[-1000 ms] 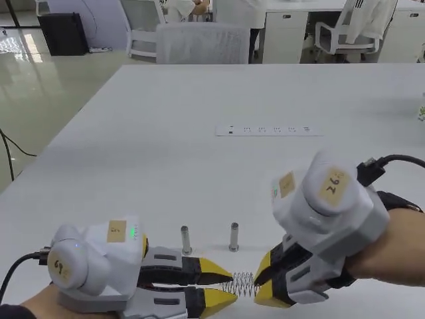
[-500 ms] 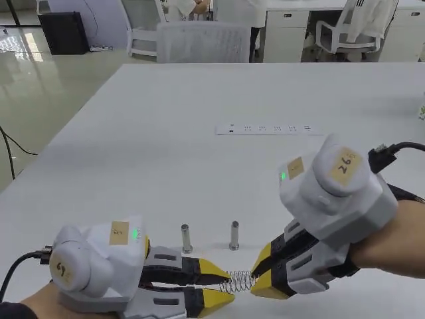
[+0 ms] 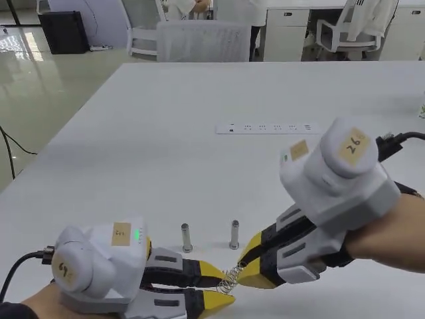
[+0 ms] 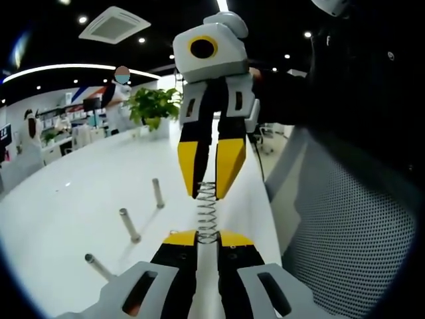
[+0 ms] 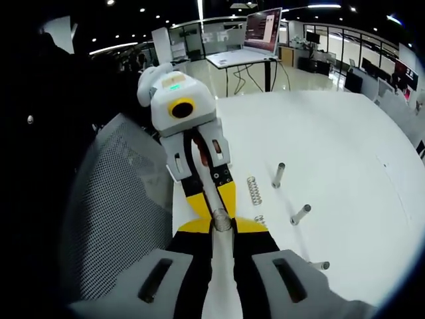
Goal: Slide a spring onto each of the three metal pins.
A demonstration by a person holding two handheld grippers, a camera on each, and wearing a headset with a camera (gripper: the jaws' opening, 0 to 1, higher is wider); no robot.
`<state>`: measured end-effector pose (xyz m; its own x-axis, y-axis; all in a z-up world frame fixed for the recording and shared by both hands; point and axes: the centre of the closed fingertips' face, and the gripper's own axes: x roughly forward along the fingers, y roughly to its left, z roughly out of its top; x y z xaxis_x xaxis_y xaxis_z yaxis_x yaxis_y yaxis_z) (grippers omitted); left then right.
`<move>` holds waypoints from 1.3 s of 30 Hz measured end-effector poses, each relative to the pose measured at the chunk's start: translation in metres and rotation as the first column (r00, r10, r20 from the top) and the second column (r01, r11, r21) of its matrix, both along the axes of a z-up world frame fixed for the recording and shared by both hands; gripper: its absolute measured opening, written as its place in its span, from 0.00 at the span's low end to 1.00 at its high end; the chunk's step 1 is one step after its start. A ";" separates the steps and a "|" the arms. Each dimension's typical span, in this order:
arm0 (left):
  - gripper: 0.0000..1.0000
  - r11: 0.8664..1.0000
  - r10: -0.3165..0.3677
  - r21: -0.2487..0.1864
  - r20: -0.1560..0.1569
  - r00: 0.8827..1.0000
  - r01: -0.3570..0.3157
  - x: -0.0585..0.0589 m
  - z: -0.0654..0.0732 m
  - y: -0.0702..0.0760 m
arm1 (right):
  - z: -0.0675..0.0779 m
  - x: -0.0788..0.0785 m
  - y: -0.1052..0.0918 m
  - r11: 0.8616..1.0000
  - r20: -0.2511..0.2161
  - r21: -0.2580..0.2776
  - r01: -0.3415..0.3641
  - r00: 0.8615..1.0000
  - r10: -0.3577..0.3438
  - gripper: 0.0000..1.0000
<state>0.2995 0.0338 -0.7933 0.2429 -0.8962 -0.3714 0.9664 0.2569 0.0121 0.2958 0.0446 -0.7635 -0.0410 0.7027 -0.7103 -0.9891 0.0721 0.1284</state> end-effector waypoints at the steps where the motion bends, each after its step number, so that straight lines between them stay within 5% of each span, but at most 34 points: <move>1: 0.03 1.000 -0.001 -0.002 -0.002 1.000 0.001 0.000 0.000 0.000 | 0.001 0.000 0.001 1.000 -0.001 0.006 0.000 1.000 0.000 0.08; 12: 0.03 0.999 0.004 -0.039 -0.016 1.000 -0.004 -0.001 0.007 -0.004 | 0.012 0.001 0.016 0.997 0.007 0.082 0.017 1.000 -0.018 0.08; 20: 0.02 0.998 0.012 -0.053 -0.044 0.999 -0.015 -0.001 0.007 -0.003 | 0.012 -0.001 0.017 0.996 0.028 0.084 0.006 1.000 -0.008 0.08; 23: 0.02 0.998 0.012 -0.055 -0.054 0.998 -0.014 -0.001 0.007 -0.004 | 0.010 0.000 0.016 0.999 0.061 0.051 -0.010 0.998 0.007 0.08; 30: 0.02 1.000 -0.012 -0.014 -0.053 0.998 0.012 -0.009 -0.002 -0.006 | -0.002 -0.008 0.013 0.997 0.033 -0.038 -0.060 0.998 0.061 0.09; 39: 0.02 1.000 -0.029 0.005 -0.058 0.998 0.029 -0.013 -0.005 -0.006 | -0.010 -0.011 0.014 0.976 0.021 -0.159 -0.148 0.988 0.154 0.10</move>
